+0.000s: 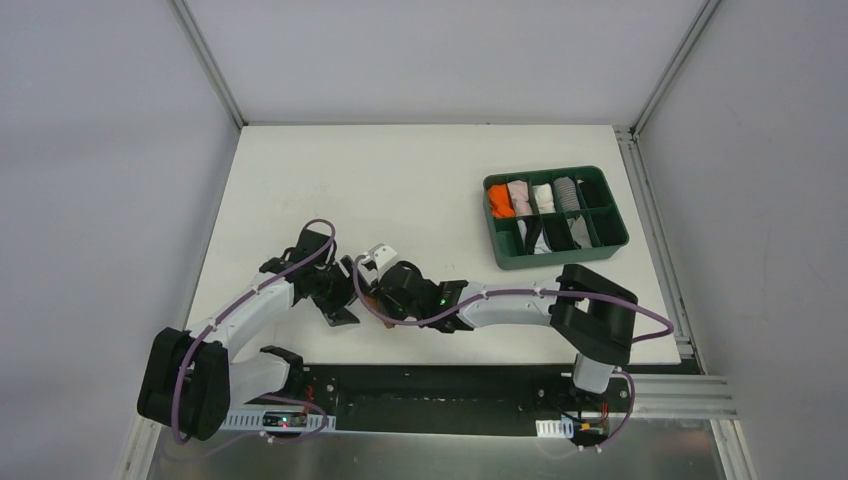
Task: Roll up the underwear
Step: Roll the underwear to the center of the board.
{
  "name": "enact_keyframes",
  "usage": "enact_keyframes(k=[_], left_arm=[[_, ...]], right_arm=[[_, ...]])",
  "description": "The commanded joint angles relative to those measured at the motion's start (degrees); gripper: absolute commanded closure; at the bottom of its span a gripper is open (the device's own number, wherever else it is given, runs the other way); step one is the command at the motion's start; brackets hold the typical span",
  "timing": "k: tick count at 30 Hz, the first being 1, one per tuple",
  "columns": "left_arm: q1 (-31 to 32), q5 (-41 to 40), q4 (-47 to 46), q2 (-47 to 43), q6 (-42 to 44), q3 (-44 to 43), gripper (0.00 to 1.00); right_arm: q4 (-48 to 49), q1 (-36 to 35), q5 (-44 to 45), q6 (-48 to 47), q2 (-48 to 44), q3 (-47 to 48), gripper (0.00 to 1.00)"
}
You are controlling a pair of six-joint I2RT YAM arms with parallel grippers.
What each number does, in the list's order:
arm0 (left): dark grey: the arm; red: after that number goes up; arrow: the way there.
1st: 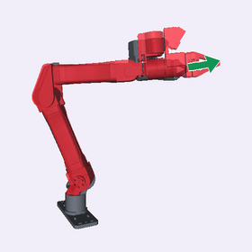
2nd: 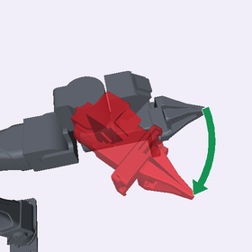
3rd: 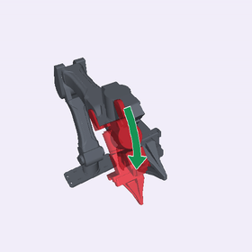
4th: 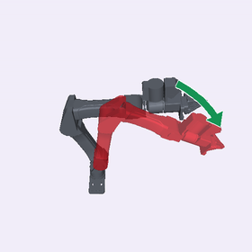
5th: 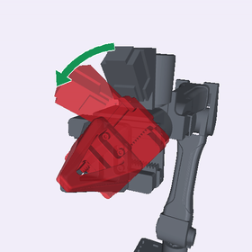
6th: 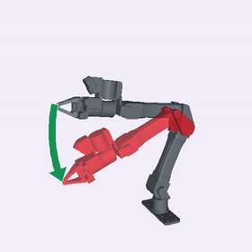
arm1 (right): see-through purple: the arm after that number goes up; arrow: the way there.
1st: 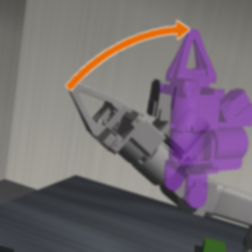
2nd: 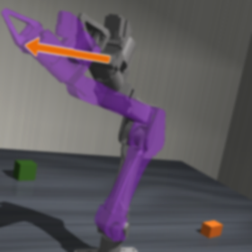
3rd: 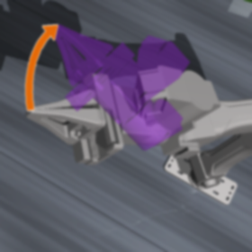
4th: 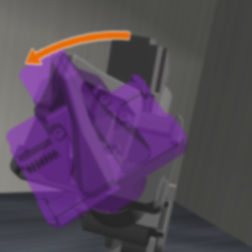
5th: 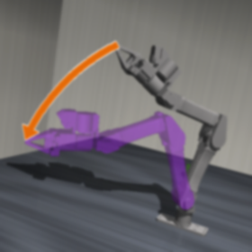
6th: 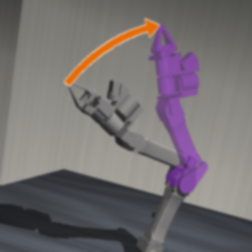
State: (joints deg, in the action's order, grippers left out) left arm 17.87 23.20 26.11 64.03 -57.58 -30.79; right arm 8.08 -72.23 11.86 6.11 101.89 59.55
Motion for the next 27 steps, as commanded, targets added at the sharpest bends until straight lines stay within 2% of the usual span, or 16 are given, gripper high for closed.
enact_keyframes(k=[1,5,11,18,22,27], left_arm=[[-0.53,-0.58,1.65,-0.84,0.9,0.37,0.27],[-0.55,-0.66,-1.92,-0.81,0.19,1.51,0.23],[-0.49,-1.09,-8.59,0.93,-0.59,3.09,0.23],[-0.47,-2.73,-14.32,0.06,-2.04,5.54,0.32],[-0.47,-3.86,-15.12,0.07,-2.53,5.62,0.54],[-0.47,-2.17,-14.93,2.75,-1.93,4.64,0.98]], right_arm=[[-1.5,1.3,-6.12,4.47,-0.78,-2.25,1.0],[-0.91,2.22,-8.49,5.55,-1.16,-2.54,1.0],[-0.04,3.79,-11.33,7.22,-1.53,-2.94,1.0],[1.09,5.01,-15.83,8.89,-1.94,-3.45,1.0],[2.01,6.0,-18.37,10.46,-1.82,-3.6,1.0],[1.75,6.95,-19.79,11.42,-2.88,-3.63,1.0]])
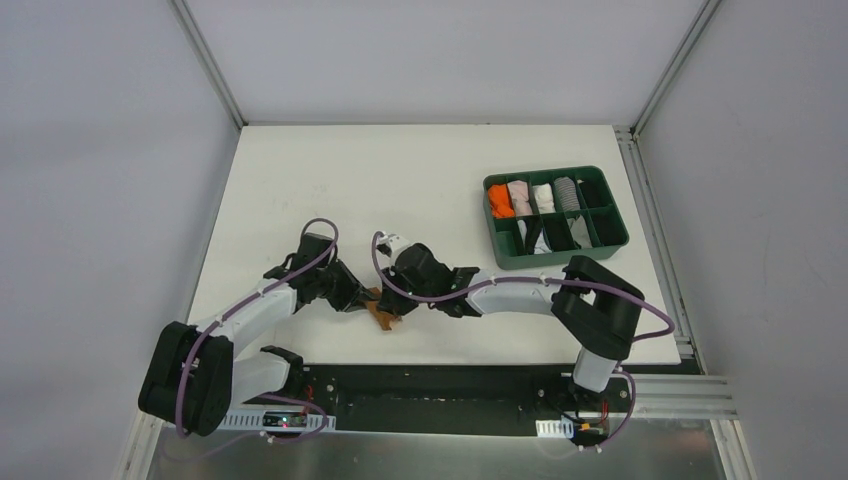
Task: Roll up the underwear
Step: Roll the underwear to the center of the board.
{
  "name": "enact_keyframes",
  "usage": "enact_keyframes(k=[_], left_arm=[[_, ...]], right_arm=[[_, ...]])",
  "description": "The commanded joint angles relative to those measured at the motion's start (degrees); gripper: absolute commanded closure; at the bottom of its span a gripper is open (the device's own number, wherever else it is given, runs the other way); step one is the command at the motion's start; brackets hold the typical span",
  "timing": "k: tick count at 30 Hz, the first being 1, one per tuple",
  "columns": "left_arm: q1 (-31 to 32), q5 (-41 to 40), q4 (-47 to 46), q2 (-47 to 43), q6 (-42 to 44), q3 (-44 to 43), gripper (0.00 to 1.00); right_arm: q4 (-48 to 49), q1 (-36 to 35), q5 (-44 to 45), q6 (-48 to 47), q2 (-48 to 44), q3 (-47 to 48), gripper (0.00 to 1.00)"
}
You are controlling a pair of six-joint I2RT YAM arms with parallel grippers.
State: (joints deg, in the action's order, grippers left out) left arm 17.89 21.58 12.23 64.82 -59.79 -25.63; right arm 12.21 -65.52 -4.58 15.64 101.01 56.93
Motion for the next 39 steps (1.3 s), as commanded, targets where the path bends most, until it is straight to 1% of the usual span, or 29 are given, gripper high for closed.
enact_keyframes(k=[1,3,4,7,9,12,16,24,29,35,38,39], left_arm=[[-0.49,-0.14,-0.53,2.51,0.28,-0.87,1.0],[-0.49,0.46,1.84,3.67,0.41,-1.88,1.0],[-0.49,0.68,2.9,4.03,0.57,-2.34,1.0],[-0.49,0.73,6.13,4.51,0.87,-3.46,1.0],[-0.49,0.64,8.14,4.54,0.99,-4.07,1.0],[-0.49,0.72,9.82,4.51,1.03,-4.87,1.0],[-0.43,0.55,11.22,4.61,1.18,-5.84,1.0],[-0.4,0.02,12.94,4.5,1.42,-6.54,1.0],[-0.36,0.08,13.32,4.33,1.12,-6.78,1.0],[-0.4,0.28,13.52,4.52,1.07,-7.09,1.0],[-0.4,0.46,13.53,4.62,0.97,-7.24,1.0],[-0.4,0.48,13.52,4.57,0.98,-7.18,1.0]], right_arm=[[-3.24,0.17,-2.91,1.49,-2.4,-0.81,0.98],[-5.06,-0.01,-0.44,0.59,-3.56,-0.59,0.71],[-5.99,-0.52,1.87,-0.42,-4.3,-0.65,0.6],[-9.63,-3.41,12.31,-4.71,-5.98,0.2,0.43],[-11.72,-5.6,17.68,-7.81,-6.28,1.41,0.39],[-14.96,-9.35,25.25,-13.47,-5.52,3.88,0.36],[-16.37,-13.08,31.64,-18.66,-2.84,7.26,0.34],[-18.25,-16.37,33.81,-22.23,2.9,13.68,0.3],[-18.45,-18.15,37.64,-23.81,7.31,16.33,0.31],[-16.26,-19.03,40.32,-24.02,10.82,17.07,0.35],[-15.71,-19.12,41.75,-23.72,12.77,17.8,0.42],[-15.35,-19.11,42.27,-23.68,13.19,17.86,0.46]])
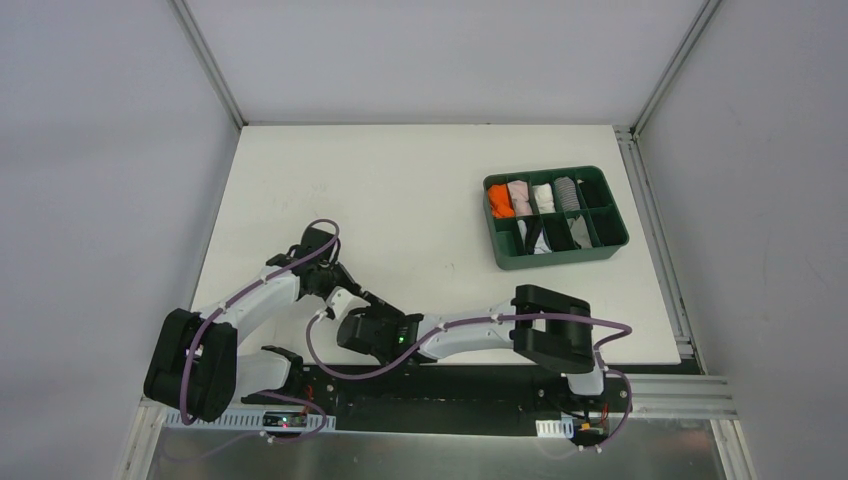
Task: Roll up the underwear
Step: Roll the underwear to the center of the board.
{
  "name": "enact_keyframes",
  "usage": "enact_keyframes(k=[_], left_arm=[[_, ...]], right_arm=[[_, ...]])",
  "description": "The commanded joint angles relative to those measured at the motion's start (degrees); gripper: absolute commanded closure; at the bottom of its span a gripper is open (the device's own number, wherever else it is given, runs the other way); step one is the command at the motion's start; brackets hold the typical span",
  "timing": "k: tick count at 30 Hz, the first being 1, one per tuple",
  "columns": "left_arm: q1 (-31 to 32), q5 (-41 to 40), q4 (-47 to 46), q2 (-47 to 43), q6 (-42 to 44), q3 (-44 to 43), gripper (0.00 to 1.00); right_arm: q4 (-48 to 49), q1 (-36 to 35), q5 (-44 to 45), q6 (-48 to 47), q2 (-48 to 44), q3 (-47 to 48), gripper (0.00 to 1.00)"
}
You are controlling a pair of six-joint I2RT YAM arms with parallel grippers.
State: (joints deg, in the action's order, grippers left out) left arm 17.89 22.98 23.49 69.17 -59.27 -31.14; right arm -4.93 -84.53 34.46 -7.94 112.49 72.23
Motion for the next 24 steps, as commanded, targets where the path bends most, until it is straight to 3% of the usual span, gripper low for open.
enact_keyframes(k=[1,11,18,24], left_arm=[[-0.4,-0.86,2.29,0.12,0.39,-1.66,1.0],[-0.4,-0.64,2.72,-1.31,0.03,-1.06,1.0],[-0.4,-0.13,3.68,-3.08,-0.24,-1.69,1.0],[-0.44,0.78,4.41,-4.55,-0.36,-3.46,0.65]], right_arm=[[2.27,-0.11,3.78,-0.06,2.07,2.53,0.51],[2.32,0.47,6.33,2.33,2.92,1.92,1.0],[2.6,2.88,1.85,5.63,-2.35,-3.13,1.0],[3.92,5.56,-4.99,9.89,-8.0,-8.73,1.0]])
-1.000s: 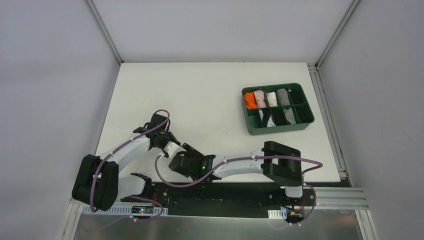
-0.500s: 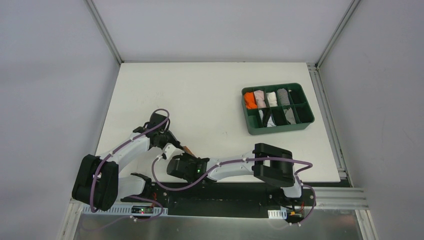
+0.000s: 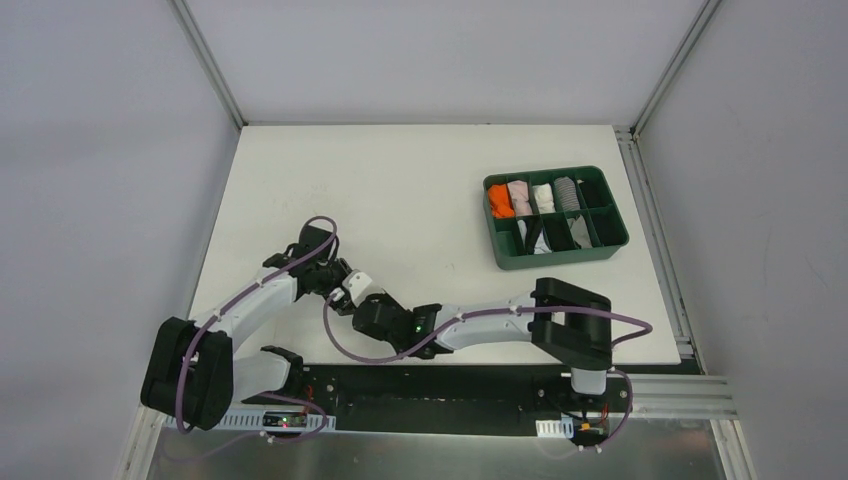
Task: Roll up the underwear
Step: Roll the underwear to the center of the board, then pick up the underwear from the center of the board, then place the underwear in the storage box.
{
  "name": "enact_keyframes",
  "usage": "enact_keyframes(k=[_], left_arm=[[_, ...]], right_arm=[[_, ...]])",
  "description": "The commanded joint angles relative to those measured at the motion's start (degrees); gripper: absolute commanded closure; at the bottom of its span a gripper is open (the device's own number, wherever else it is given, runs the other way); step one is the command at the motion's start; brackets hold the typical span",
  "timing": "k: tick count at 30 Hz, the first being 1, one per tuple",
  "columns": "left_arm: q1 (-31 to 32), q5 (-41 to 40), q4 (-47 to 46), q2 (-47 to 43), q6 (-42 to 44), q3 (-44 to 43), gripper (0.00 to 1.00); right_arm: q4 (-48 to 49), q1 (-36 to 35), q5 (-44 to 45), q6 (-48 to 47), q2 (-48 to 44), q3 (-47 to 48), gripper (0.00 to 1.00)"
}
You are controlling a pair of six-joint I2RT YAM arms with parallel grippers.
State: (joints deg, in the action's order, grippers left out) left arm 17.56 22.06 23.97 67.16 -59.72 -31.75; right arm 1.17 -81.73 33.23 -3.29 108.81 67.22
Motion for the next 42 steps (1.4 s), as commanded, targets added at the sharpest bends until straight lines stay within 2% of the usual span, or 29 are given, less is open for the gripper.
enact_keyframes(k=[1,6,8,15,24,34,42], left_arm=[[-0.15,2.12,4.1,-3.0,0.01,-3.25,0.59],[-0.16,3.94,5.76,-6.89,-0.65,-6.14,0.39],[-0.16,3.77,6.88,-8.11,-0.58,-7.67,0.37],[-0.94,2.79,10.76,-9.55,0.86,-11.36,0.36],[-2.18,2.71,12.42,-12.55,1.65,-13.04,0.37],[-2.18,3.32,12.42,-13.41,2.55,-12.33,0.37],[-2.18,3.69,12.42,-13.24,3.15,-12.04,0.37]], right_arm=[[-2.14,3.02,-4.45,5.58,-5.01,-4.45,1.0],[-1.69,3.93,-6.85,7.29,-9.03,-7.88,1.0],[-1.43,4.09,-7.17,7.6,-10.51,-8.93,1.0],[-1.43,5.51,-7.4,9.73,-15.26,-10.82,1.0],[-3.17,10.23,-5.6,6.82,-28.59,-14.86,1.0],[-6.15,26.17,-4.28,-5.2,-40.55,-16.96,1.0],[-12.56,42.78,-2.37,-16.92,-37.72,-11.33,1.0]])
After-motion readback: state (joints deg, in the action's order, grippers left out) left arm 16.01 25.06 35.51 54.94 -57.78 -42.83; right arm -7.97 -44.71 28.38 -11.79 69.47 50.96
